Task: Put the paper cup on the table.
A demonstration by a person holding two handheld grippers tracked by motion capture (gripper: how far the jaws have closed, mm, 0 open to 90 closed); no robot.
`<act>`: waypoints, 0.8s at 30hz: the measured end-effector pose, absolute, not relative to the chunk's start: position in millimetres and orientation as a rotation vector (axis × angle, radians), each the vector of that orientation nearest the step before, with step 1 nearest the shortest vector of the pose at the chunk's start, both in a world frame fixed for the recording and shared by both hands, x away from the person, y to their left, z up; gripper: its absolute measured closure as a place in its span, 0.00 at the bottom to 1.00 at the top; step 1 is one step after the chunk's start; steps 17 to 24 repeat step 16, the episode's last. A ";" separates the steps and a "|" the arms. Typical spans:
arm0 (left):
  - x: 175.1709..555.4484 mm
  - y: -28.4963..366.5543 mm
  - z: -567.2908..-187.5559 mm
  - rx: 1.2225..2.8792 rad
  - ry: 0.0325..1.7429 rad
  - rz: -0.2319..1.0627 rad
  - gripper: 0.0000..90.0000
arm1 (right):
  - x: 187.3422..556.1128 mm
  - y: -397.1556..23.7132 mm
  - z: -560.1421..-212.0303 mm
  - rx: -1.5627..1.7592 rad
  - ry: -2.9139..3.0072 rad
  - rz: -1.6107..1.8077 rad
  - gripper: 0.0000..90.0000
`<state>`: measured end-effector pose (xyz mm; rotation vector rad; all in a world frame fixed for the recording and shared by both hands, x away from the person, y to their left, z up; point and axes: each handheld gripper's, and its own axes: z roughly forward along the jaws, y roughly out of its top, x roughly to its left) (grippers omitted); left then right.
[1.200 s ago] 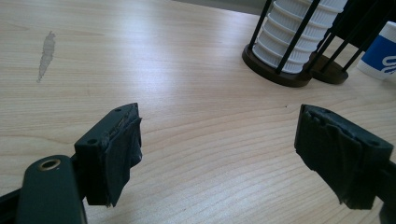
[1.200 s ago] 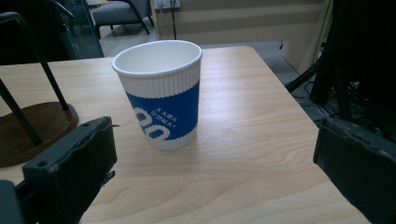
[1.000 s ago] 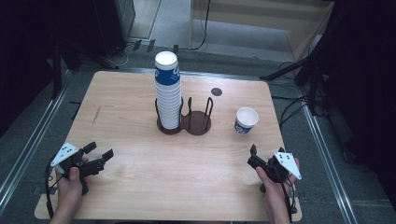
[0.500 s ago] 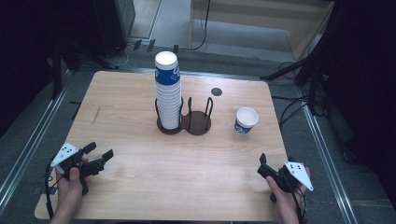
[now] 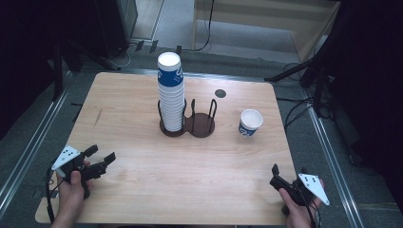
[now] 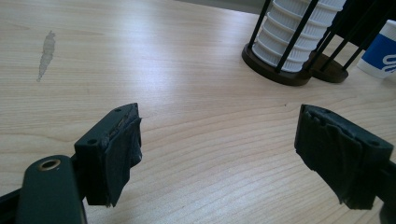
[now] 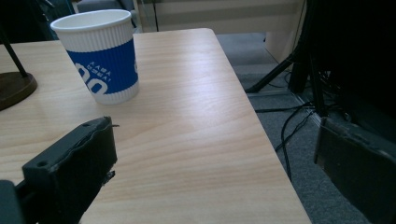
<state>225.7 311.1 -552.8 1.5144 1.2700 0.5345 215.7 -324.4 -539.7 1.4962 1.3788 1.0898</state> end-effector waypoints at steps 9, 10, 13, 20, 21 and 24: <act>226.1 312.2 -553.1 1.506 1.270 0.525 0.17 | 202.1 -335.4 -543.5 1.496 1.362 1.063 0.00; 226.0 312.2 -553.1 1.503 1.271 0.524 0.17 | 201.9 -335.7 -544.2 1.502 1.361 1.061 0.00; 226.3 312.5 -553.2 1.499 1.273 0.523 0.17 | 201.8 -335.7 -546.0 1.505 1.363 1.058 0.00; 225.2 312.5 -553.3 1.491 1.272 0.528 0.17 | 201.7 -335.7 -546.0 1.502 1.362 1.063 0.00; 225.2 312.5 -553.3 1.491 1.272 0.528 0.17 | 201.7 -335.7 -546.0 1.502 1.362 1.063 0.00; 225.2 312.5 -553.3 1.491 1.272 0.528 0.17 | 201.7 -335.7 -546.0 1.502 1.362 1.063 0.00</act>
